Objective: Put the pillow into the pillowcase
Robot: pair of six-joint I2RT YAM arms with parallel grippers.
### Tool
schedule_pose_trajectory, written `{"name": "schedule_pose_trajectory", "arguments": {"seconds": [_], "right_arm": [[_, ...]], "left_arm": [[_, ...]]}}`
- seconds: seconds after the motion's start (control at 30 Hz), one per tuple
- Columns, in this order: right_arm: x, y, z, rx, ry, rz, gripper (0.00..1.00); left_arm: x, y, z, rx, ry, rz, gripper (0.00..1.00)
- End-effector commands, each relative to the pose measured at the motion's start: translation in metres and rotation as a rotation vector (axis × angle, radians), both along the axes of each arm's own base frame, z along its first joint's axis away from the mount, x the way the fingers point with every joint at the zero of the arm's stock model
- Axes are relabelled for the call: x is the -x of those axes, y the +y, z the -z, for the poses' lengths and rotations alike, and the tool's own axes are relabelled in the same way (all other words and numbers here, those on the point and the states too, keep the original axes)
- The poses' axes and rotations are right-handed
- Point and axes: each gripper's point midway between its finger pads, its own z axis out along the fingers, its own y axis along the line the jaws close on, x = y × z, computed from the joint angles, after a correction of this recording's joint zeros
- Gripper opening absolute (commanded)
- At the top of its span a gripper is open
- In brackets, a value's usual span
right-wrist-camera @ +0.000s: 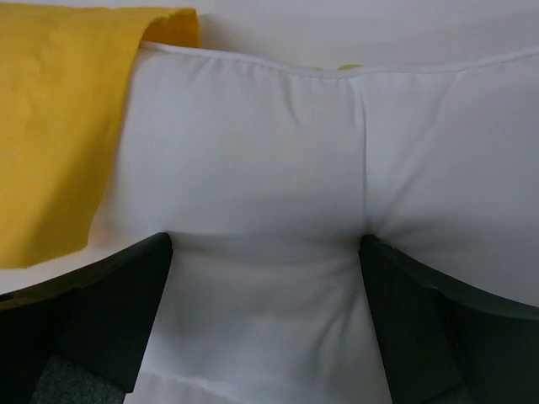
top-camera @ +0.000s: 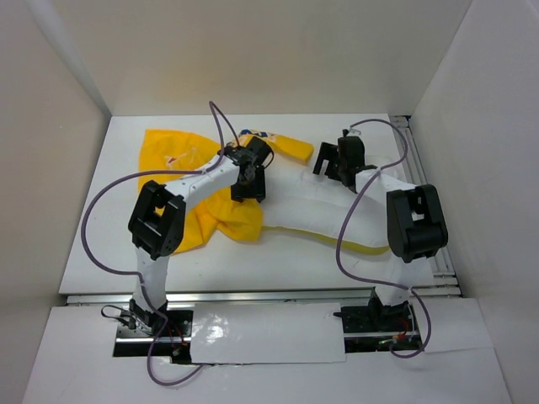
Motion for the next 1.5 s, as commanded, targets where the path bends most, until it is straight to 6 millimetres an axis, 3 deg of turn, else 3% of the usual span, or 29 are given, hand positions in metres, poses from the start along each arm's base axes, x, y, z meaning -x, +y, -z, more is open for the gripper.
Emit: {"name": "schedule_pose_trajectory", "arguments": {"seconds": [0.0,0.03,0.07,0.1,0.17,0.2,0.23,0.3,0.33,0.37,0.43,0.47,0.5,0.53,0.6,0.63,0.67,0.77,0.8,0.87,0.9,0.93,0.97,1.0,1.03,1.1,1.13,1.23,1.47], "right_arm": [[0.054,0.007,0.050,-0.020,0.183,-0.040,1.00],[0.062,0.009,0.051,-0.034,0.193,-0.057,1.00],[0.072,0.017,0.054,-0.054,0.210,-0.074,1.00],[0.090,0.024,0.064,-0.059,0.245,-0.091,1.00],[0.109,0.034,0.056,-0.085,0.253,-0.123,1.00],[0.131,0.043,0.063,-0.090,0.293,-0.152,1.00],[0.142,0.046,0.052,-0.101,0.290,-0.156,1.00],[0.169,0.053,0.048,-0.101,0.311,-0.160,1.00],[0.177,0.054,0.042,-0.100,0.305,-0.160,1.00],[0.187,0.054,0.024,-0.104,0.278,-0.160,1.00],[0.203,0.055,0.014,-0.084,0.252,-0.169,1.00],[0.204,0.055,-0.005,-0.093,0.198,-0.174,1.00],[0.208,0.048,-0.007,-0.076,0.199,-0.157,1.00],[0.208,0.050,-0.017,-0.062,0.173,-0.178,1.00],[0.207,0.046,-0.033,-0.033,0.132,-0.179,1.00],[0.204,0.048,-0.042,-0.013,0.109,-0.199,1.00],[0.202,0.046,-0.047,0.001,0.100,-0.198,1.00],[0.199,0.045,-0.060,0.050,0.076,-0.218,1.00],[0.198,0.040,-0.059,0.070,0.077,-0.198,1.00],[0.199,0.041,-0.064,0.093,0.062,-0.207,1.00],[0.200,0.038,-0.062,0.103,0.067,-0.200,1.00],[0.200,0.038,-0.062,0.103,0.067,-0.199,1.00],[0.204,0.040,-0.058,0.108,0.076,-0.212,1.00],[0.204,0.040,-0.061,0.103,0.067,-0.212,1.00],[0.205,0.041,-0.061,0.106,0.068,-0.225,1.00],[0.209,0.042,-0.060,0.123,0.062,-0.251,1.00],[0.209,0.041,-0.063,0.118,0.051,-0.251,1.00],[0.208,0.042,-0.068,0.133,0.025,-0.266,1.00],[0.194,0.035,-0.066,0.201,-0.001,-0.244,1.00]], "left_arm": [[0.018,0.005,0.024,-0.034,0.093,-0.016,0.56],[0.021,0.007,0.027,-0.037,0.102,-0.024,0.20],[0.031,0.006,0.033,-0.047,0.115,-0.010,0.08],[0.033,0.011,0.025,-0.050,0.095,-0.027,0.00],[0.057,0.014,0.031,-0.061,0.107,0.001,0.00],[0.062,0.018,0.027,-0.052,0.095,0.001,0.00],[0.070,0.016,0.006,-0.009,0.053,0.014,0.00],[0.095,0.033,0.008,-0.026,0.066,0.007,0.00],[0.103,0.038,0.004,-0.016,0.059,-0.005,0.00],[0.110,0.044,-0.015,0.017,0.023,-0.016,0.00],[0.128,0.055,-0.016,0.014,0.021,-0.026,0.00],[0.129,0.058,-0.022,0.020,-0.002,-0.029,0.00],[0.131,0.059,-0.035,0.044,-0.031,-0.029,0.04],[0.130,0.061,-0.039,0.033,-0.059,-0.028,0.25],[0.123,0.065,-0.051,0.011,-0.091,-0.043,0.57],[0.111,0.062,-0.068,-0.010,-0.142,-0.027,0.69],[0.107,0.064,-0.074,-0.038,-0.146,-0.026,1.00],[0.073,0.047,-0.101,-0.063,-0.212,0.013,1.00],[0.060,0.038,-0.122,-0.041,-0.247,0.018,1.00],[0.046,0.022,-0.117,-0.046,-0.214,0.041,1.00],[0.038,0.015,-0.121,-0.038,-0.224,0.040,1.00],[0.027,0.000,-0.137,0.015,-0.253,0.048,1.00],[0.020,-0.006,-0.138,0.020,-0.258,0.047,1.00],[0.015,-0.012,-0.122,-0.001,-0.218,0.055,1.00],[0.007,-0.019,-0.130,0.011,-0.234,0.053,1.00],[0.004,-0.018,-0.115,-0.037,-0.191,0.043,1.00],[0.002,-0.019,-0.097,-0.069,-0.149,0.046,1.00],[-0.001,-0.013,-0.082,-0.127,-0.127,0.028,1.00],[-0.004,-0.029,-0.075,-0.056,-0.138,0.054,0.98]]}}
